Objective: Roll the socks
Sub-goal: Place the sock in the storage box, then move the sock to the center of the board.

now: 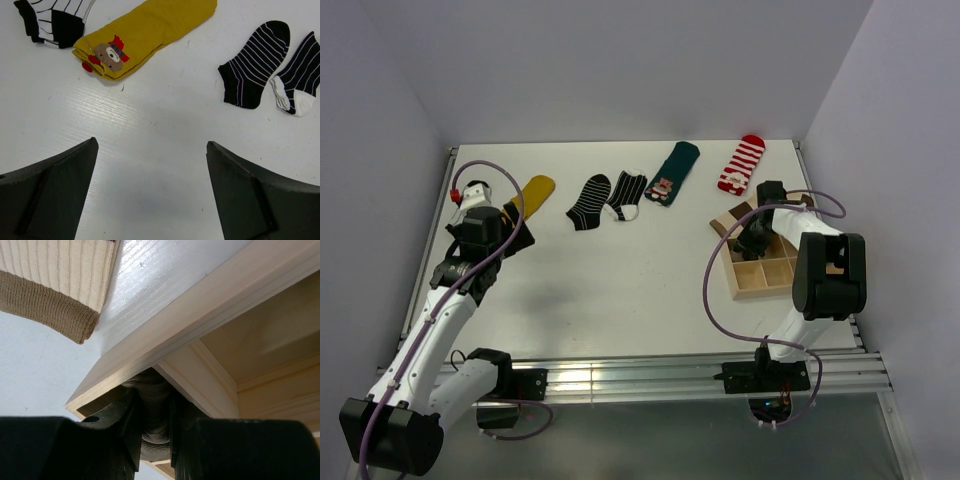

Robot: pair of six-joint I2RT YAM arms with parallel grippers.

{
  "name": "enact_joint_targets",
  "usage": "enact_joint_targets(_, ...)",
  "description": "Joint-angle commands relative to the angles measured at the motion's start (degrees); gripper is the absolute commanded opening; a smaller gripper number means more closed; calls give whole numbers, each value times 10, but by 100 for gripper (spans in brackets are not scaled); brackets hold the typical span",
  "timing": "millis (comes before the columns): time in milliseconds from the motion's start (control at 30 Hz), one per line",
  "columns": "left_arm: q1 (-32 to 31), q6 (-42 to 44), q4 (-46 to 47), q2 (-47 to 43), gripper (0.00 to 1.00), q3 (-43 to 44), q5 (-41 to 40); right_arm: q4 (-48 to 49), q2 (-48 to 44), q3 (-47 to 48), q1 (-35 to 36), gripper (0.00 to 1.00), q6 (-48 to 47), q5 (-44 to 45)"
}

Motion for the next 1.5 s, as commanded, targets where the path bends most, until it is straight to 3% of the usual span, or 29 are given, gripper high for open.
enact_joint_targets(0,-2,10,12,-14,95,-4,-4,-74,11,-27,-5,16,21,84)
enact_joint_targets(100,-2,10,12,-15,95,-3,-5,-76,-13,-11,-5,38,25,100)
enact_joint_targets(300,-1,10,12,-16,95,-3,-3,-100,-52,11,-4,47,21,118)
enact_joint_targets(900,-2,9,12,-16,95,-4,-4,-135,-136,64,-1,46,7,136)
enact_joint_targets(1033,-1,7,12,-16,95,-4,-4,-106,-138,90,18,36,-21,114)
enact_joint_targets(1200,-1,7,17,-26,95,-6,-9,-75,-79,135,58,32,-30,116)
enact_joint_targets(1467,-1,9,23,-48,95,-14,-28,-42,69,206,64,31,-24,106)
